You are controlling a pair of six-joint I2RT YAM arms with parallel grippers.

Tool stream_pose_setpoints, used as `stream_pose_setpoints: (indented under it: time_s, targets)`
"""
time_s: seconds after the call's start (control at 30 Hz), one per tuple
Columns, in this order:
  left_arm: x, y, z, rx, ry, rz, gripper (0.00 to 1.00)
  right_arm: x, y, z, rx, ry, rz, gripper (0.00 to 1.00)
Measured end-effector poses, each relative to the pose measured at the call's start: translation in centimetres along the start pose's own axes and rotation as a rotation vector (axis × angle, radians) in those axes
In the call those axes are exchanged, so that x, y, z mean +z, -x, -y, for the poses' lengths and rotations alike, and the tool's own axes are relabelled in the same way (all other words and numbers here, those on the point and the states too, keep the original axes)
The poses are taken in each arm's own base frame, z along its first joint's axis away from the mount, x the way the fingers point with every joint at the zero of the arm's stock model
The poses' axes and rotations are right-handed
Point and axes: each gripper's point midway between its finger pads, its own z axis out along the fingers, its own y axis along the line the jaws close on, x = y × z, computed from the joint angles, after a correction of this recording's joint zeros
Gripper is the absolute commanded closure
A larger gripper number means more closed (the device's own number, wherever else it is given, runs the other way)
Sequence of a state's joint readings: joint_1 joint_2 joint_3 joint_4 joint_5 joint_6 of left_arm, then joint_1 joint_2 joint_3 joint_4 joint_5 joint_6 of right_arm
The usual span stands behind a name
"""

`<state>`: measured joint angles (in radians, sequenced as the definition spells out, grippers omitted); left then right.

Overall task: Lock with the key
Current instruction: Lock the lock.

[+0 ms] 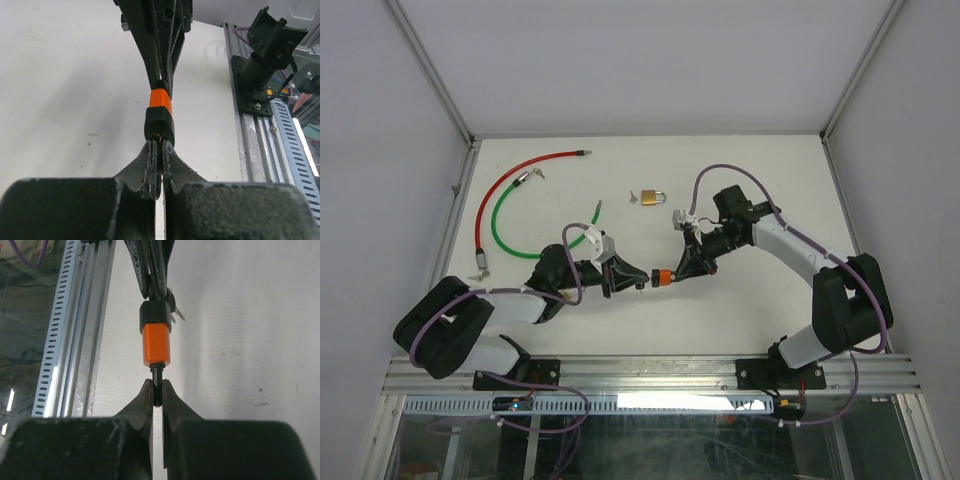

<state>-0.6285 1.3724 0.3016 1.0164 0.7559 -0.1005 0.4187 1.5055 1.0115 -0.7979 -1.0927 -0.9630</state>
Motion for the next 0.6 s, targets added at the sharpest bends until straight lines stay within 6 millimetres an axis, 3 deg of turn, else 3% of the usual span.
stream_pose_setpoints:
  time_s: [0.13,0.27,0.4,0.5,0.6]
  targets:
    - [0.2,-0.3,-0.1,-0.17,-0.023,-0.02,1.0,0.0,-0.2,-0.1,0.004,-0.001,-0.007,1.0]
    - [1.1,-1.3,-0.7,-0.507,-0.087,-0.06,1.0,-0.4,-0.7,0.4,0.015,-0.027,-0.032,1.0]
    - [1.2,-2.2,0.1,-0.743,-0.139,-0.049,1.0,-0.5,-1.1,0.2,0.038,-0.027,-0.045,1.0]
    - [0.7,-2.0,0.6,-0.762,-0.134,-0.026,1.0,-0.3,-0.9,-0.2,0.043,-0.012,-0.04,1.0]
    - [0.1,-1.0,0.7,-0.666,-0.079,0.012,1.0,-0.1,-0.5,-0.5,0.037,0.008,-0.019,1.0]
